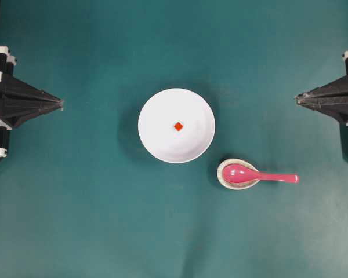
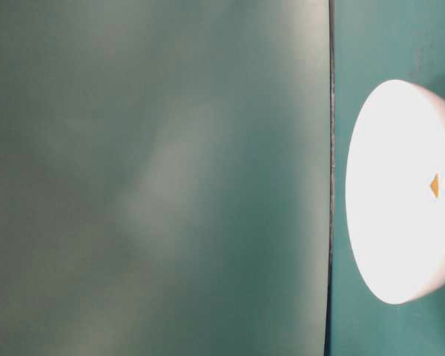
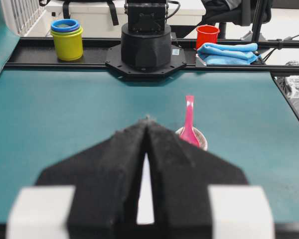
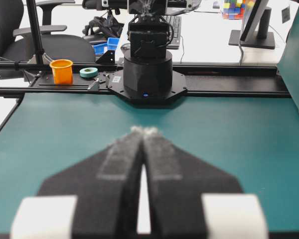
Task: Grip the spoon and scoop the red block from the bowl with right arm.
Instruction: 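Move the right gripper toward the pink spoon handle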
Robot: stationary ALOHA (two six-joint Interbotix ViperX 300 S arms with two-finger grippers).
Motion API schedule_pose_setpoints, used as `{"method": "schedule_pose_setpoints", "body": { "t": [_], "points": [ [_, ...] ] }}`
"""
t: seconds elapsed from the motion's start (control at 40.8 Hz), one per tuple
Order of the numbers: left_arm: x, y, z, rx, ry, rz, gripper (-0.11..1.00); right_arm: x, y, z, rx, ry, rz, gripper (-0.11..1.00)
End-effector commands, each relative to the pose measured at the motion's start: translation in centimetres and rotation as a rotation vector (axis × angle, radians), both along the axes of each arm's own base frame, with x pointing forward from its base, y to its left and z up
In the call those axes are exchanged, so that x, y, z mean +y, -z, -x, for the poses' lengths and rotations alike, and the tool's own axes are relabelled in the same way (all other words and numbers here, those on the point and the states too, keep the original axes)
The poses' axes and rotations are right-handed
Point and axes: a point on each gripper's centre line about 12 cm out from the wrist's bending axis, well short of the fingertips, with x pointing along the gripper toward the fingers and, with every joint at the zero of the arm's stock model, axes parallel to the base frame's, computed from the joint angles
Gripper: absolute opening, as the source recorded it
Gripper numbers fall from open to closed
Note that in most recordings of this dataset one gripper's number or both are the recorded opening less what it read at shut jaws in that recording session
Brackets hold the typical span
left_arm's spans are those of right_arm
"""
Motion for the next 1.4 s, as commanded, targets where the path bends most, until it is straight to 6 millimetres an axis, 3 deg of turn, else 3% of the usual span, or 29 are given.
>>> {"method": "schedule_pose_setpoints", "body": {
  "t": [0.0,0.024,0.122,0.367,0.514,0.833,1.029,1.078,1.372],
  "points": [
    [0.2,-1.1,-0.1,-0.009,-0.013,-0.035,0.00,0.2,0.3,-0.3,0.015,-0.009,-0.003,0.00],
    [0.4,-1.0,0.0,0.014,-0.020,-0.040,0.00,0.2,1.6,-0.6,0.091,-0.009,-0.012,0.00],
    [0.4,-1.0,0.2,0.034,-0.022,-0.039,0.00,0.1,4.0,-1.1,0.192,-0.001,-0.048,0.00],
    [0.4,-0.7,0.3,0.066,-0.022,-0.039,0.00,-0.5,9.6,-1.7,0.308,0.070,-0.199,0.00],
    [0.4,-0.7,0.3,0.072,-0.022,-0.038,0.00,0.5,12.1,-2.1,0.401,0.051,-0.213,0.00],
    [0.4,-0.4,0.3,0.089,-0.022,-0.041,0.00,3.1,13.2,-2.8,0.462,-0.044,-0.196,0.03],
    [0.4,-0.3,0.2,0.094,-0.022,-0.041,0.00,3.0,13.3,-2.8,0.469,-0.005,-0.277,0.49],
    [0.4,-0.2,0.2,0.098,-0.022,-0.041,0.00,3.2,13.3,-2.7,0.473,-0.011,-0.284,0.55],
    [0.4,0.0,0.2,0.121,-0.022,-0.040,0.00,5.4,13.6,-2.3,0.503,-0.067,-0.337,0.55]
  ]
}}
